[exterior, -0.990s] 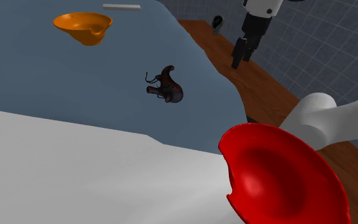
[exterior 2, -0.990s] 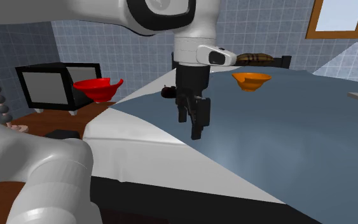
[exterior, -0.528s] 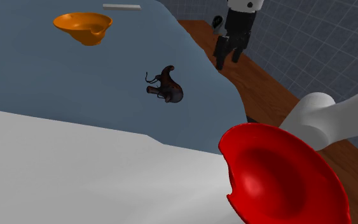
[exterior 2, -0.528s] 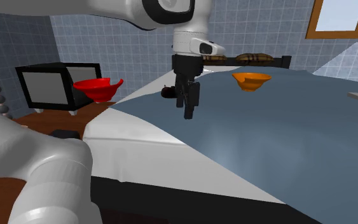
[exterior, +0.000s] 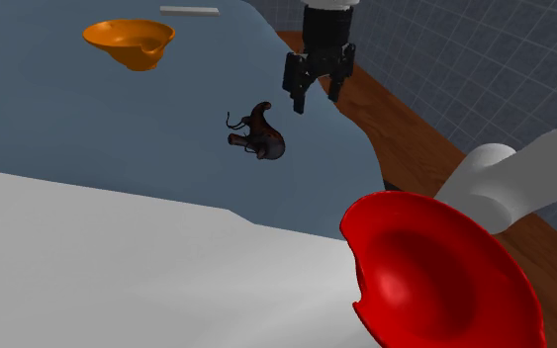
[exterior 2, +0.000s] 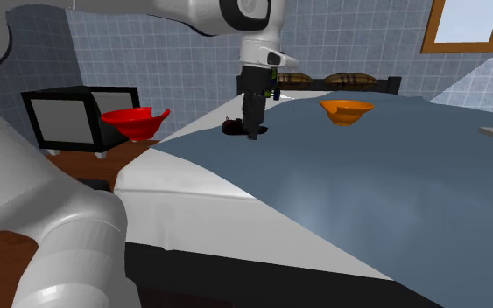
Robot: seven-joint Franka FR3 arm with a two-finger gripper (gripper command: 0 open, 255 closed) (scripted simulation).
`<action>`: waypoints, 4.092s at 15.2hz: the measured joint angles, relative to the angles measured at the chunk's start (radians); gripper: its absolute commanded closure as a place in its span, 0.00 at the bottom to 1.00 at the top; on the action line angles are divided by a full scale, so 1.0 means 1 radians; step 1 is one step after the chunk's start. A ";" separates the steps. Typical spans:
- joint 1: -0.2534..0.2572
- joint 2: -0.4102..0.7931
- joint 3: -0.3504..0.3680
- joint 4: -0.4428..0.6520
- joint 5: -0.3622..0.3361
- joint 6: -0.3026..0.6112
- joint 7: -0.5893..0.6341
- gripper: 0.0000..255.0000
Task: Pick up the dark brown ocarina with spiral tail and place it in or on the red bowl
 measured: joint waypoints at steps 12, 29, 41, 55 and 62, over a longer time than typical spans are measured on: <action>0.021 0.380 0.181 0.375 -0.046 -0.045 0.358 0.00; 0.024 0.357 0.183 0.280 -0.034 0.029 0.351 1.00; 0.024 0.369 0.184 0.372 -0.038 -0.051 0.366 1.00; 0.031 0.445 0.195 0.644 -0.067 -0.252 0.415 1.00; 0.046 0.512 0.209 0.816 -0.093 -0.363 0.452 1.00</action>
